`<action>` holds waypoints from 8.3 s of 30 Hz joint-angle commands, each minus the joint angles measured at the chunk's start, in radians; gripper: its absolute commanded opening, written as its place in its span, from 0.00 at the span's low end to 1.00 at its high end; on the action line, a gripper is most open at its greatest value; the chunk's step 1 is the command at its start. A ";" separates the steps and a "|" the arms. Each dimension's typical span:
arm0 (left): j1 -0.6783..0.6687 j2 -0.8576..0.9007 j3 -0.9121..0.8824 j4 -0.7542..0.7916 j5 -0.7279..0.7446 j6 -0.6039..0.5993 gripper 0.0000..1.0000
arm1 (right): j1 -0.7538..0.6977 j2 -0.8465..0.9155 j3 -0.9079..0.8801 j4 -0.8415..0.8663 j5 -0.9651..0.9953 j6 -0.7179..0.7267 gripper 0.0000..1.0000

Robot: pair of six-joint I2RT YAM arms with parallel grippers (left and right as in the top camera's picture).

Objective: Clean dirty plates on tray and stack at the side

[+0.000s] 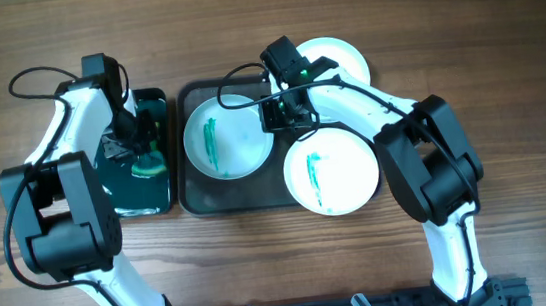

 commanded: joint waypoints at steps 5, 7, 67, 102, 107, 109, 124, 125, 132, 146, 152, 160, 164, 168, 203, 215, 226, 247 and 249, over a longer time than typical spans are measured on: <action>-0.015 -0.152 0.106 -0.134 0.031 -0.079 0.04 | 0.004 0.028 -0.014 0.004 0.009 0.018 0.04; -0.042 -0.171 0.106 -0.133 0.121 -0.112 0.04 | 0.004 0.028 -0.014 0.004 0.008 0.018 0.04; -0.346 0.070 -0.011 -0.114 0.343 0.340 0.04 | -0.054 0.042 -0.029 -0.019 -0.145 -0.009 0.04; -0.381 0.062 0.073 0.072 0.482 0.008 0.04 | -0.053 0.043 -0.031 -0.006 -0.231 -0.088 0.04; -0.403 0.062 0.073 0.143 0.476 0.023 0.04 | -0.053 0.043 -0.031 -0.003 -0.231 -0.102 0.04; -0.395 0.062 0.073 0.178 0.412 -0.031 0.04 | -0.053 0.043 -0.031 -0.003 -0.230 -0.103 0.04; -0.372 0.062 0.067 0.016 -0.386 -0.430 0.04 | -0.053 0.043 -0.031 -0.009 -0.230 -0.102 0.04; -0.373 0.062 0.067 -0.009 -0.376 -0.436 0.04 | -0.053 0.043 -0.031 -0.011 -0.227 -0.101 0.04; -0.385 0.062 0.067 -0.097 0.298 -0.096 0.04 | -0.053 0.043 -0.031 -0.010 -0.220 -0.084 0.04; -0.365 0.062 0.067 0.140 -0.246 -0.355 0.04 | -0.053 0.043 -0.031 -0.018 -0.215 -0.084 0.04; -0.344 0.061 0.205 -0.078 -0.351 -0.374 0.04 | -0.053 0.043 -0.031 -0.023 -0.184 -0.059 0.04; -0.256 0.048 0.597 -0.481 -0.239 -0.343 0.04 | -0.048 0.027 -0.026 -0.030 -0.156 -0.060 0.04; -0.184 0.008 0.634 -0.504 -0.120 -0.261 0.04 | -0.022 -0.072 -0.012 -0.075 0.016 -0.068 0.04; -0.123 0.006 0.632 -0.515 -0.107 -0.260 0.04 | 0.048 -0.217 0.000 -0.124 0.319 -0.088 0.04; -0.108 0.006 0.631 -0.511 -0.106 -0.260 0.04 | 0.542 -0.376 -0.002 0.224 1.664 -0.647 0.04; -0.133 0.006 0.631 -0.492 -0.080 -0.264 0.04 | 0.151 -0.430 -0.002 -0.104 0.309 -0.186 0.04; -0.264 0.007 0.628 -0.454 -0.080 -0.264 0.04 | -0.560 -0.544 -0.002 -0.348 -0.169 -0.309 0.04; -0.313 0.008 0.623 -0.393 -0.080 -0.264 0.04 | -0.994 -0.546 -0.649 0.121 0.075 -0.274 0.04; -0.313 0.008 0.623 -0.393 -0.080 -0.264 0.04 | -0.994 -0.546 -0.652 0.114 0.100 -0.274 0.11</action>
